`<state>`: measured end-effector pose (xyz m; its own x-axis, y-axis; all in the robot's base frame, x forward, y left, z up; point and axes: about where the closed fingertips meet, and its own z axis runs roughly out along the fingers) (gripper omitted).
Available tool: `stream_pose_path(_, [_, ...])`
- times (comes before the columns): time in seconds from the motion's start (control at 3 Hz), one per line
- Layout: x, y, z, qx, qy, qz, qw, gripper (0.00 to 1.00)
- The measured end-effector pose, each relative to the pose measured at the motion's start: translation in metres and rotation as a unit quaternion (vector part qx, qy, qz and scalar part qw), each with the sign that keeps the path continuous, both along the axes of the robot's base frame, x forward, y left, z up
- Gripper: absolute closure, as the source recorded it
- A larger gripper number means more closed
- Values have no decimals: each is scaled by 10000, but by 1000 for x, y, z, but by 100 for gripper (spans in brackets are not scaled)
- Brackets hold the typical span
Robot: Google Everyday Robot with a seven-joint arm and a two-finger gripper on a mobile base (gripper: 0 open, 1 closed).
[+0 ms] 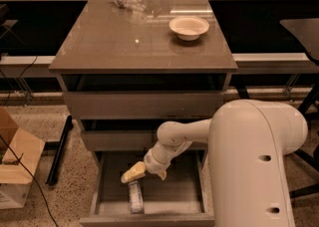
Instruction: Pick blue plastic bottle from bottom drawer and place on counter
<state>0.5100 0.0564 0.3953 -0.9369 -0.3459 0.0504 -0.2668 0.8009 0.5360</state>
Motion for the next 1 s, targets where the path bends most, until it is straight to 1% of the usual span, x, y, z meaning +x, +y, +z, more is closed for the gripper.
stream_pose_path(0.33, [5, 12, -20, -363, 184, -261, 9988, 0])
stream_pose_path(0.67, [7, 40, -52, -633, 413, -356, 9965, 0])
stream_pose_path(1.0, [1, 59, -95, -771, 652, -392, 9941, 0])
